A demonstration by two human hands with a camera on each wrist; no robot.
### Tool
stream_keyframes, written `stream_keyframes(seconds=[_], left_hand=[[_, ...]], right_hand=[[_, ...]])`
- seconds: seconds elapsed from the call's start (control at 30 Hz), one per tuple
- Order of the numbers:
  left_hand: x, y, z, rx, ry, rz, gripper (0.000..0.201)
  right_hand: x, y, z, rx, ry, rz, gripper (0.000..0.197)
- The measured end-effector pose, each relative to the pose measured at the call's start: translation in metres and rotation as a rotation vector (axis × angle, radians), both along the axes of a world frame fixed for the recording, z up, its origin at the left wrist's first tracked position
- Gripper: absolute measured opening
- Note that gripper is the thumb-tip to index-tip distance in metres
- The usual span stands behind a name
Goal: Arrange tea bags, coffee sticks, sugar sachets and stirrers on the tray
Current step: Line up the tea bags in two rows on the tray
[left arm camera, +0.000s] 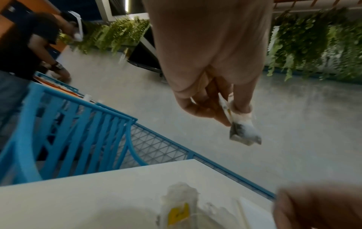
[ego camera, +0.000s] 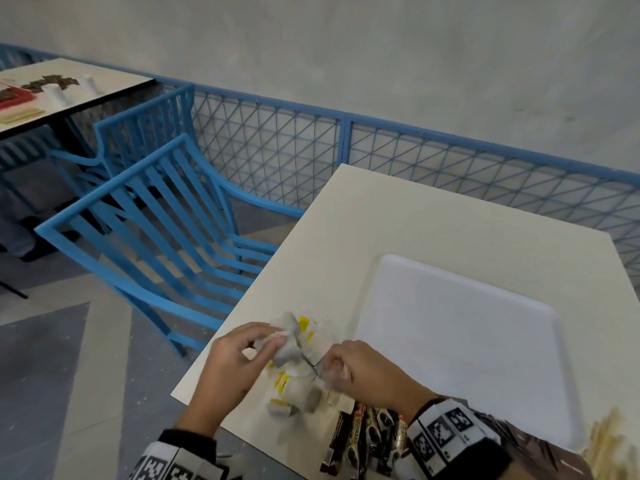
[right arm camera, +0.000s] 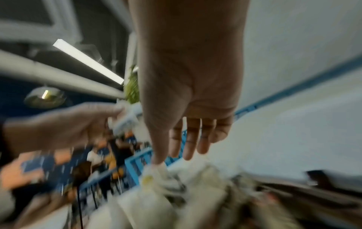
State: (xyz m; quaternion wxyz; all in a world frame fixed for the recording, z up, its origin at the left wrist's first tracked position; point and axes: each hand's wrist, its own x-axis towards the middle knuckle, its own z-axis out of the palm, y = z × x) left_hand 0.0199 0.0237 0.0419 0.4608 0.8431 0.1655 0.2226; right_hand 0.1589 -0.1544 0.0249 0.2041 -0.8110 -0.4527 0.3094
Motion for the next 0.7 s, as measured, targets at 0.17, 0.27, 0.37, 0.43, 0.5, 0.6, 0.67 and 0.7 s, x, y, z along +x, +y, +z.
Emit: stream_keyframes(seconds=[0.17,0.27,0.37,0.43,0.5,0.6,0.67,0.7], left_hand=[[-0.013,0.01,-0.009,-0.038,0.038,0.067,0.004],[-0.017,0.009,-0.015,-0.009,0.049,0.076,0.007],[-0.018,0.007,-0.019,-0.019,0.077,0.075,0.019],[-0.019,0.006,-0.02,0.022,0.093,0.056,0.018],[-0.019,0.005,-0.022,0.076,0.128,0.001,0.018],[-0.017,0.003,-0.02,0.087,0.2,-0.067,0.033],[-0.018,0.0,-0.017,0.067,0.226,-0.129,0.034],[-0.019,-0.001,-0.014,0.039,0.24,-0.166,0.027]], right_hand=[[-0.005,-0.016,-0.023,-0.167,-0.264,0.229,0.053],[-0.006,-0.015,-0.025,-0.162,-0.335,0.226,0.038],[-0.004,-0.011,-0.023,-0.107,-0.347,0.208,0.03],[-0.004,-0.009,-0.018,-0.044,-0.306,0.185,0.029],[-0.006,-0.005,-0.008,0.054,-0.189,0.15,0.024],[-0.013,0.006,0.01,0.169,-0.002,0.137,0.016],[-0.019,0.018,0.019,0.242,0.068,0.164,0.011],[-0.021,0.024,0.022,0.276,0.097,0.166,0.01]])
